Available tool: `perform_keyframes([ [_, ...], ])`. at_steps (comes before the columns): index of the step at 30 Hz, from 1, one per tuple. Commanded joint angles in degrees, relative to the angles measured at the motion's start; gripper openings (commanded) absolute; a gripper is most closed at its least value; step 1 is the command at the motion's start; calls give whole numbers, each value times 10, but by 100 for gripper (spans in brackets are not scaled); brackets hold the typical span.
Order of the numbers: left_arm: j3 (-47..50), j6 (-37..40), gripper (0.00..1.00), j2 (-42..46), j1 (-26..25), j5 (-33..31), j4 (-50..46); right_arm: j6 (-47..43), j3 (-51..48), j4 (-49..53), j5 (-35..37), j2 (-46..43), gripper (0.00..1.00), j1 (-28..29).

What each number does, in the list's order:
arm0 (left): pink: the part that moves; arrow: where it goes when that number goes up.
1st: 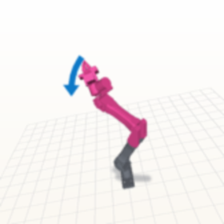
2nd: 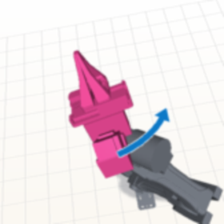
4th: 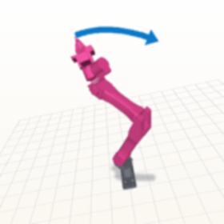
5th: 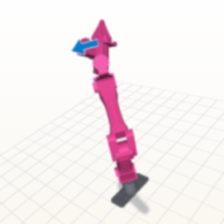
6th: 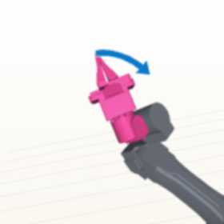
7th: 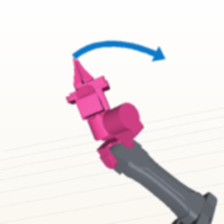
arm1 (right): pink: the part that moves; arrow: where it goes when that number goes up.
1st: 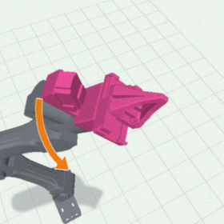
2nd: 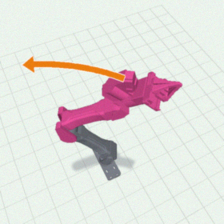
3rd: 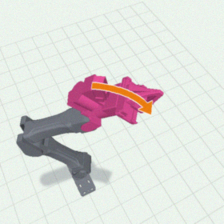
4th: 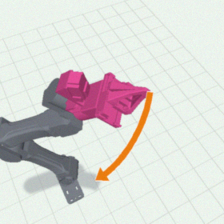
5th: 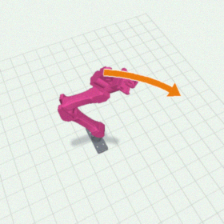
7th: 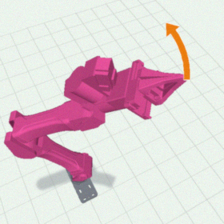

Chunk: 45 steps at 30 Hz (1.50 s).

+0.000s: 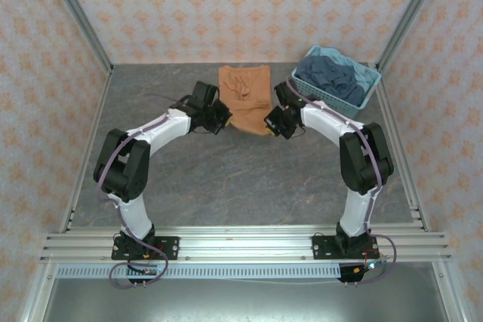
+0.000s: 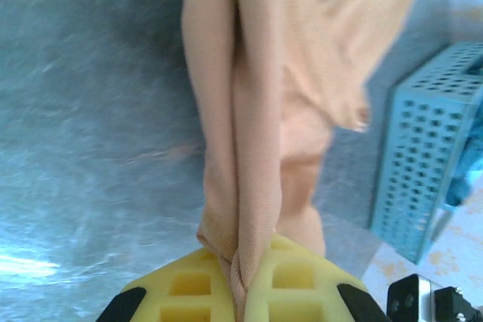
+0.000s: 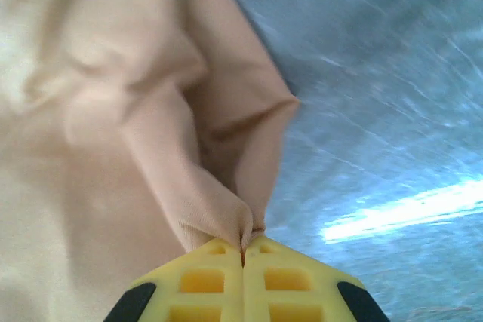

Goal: Fold and stack the t-shirts

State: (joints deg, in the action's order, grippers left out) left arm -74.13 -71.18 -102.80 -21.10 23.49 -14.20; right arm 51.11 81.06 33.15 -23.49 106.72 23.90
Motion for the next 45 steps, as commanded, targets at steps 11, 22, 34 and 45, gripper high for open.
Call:
perform_keyframes([
  [11,139,83,0,127,-31,28,-88,6,-132,39,-20,-143,0,64],
  [22,317,93,0,331,-135,56,-176,36,-305,94,-74,-321,0,199],
  [34,330,-55,0,609,-170,18,-259,178,-241,197,-49,-498,0,239],
  [45,217,-59,3,473,-115,-5,-261,140,-56,229,-25,-361,0,177],
])
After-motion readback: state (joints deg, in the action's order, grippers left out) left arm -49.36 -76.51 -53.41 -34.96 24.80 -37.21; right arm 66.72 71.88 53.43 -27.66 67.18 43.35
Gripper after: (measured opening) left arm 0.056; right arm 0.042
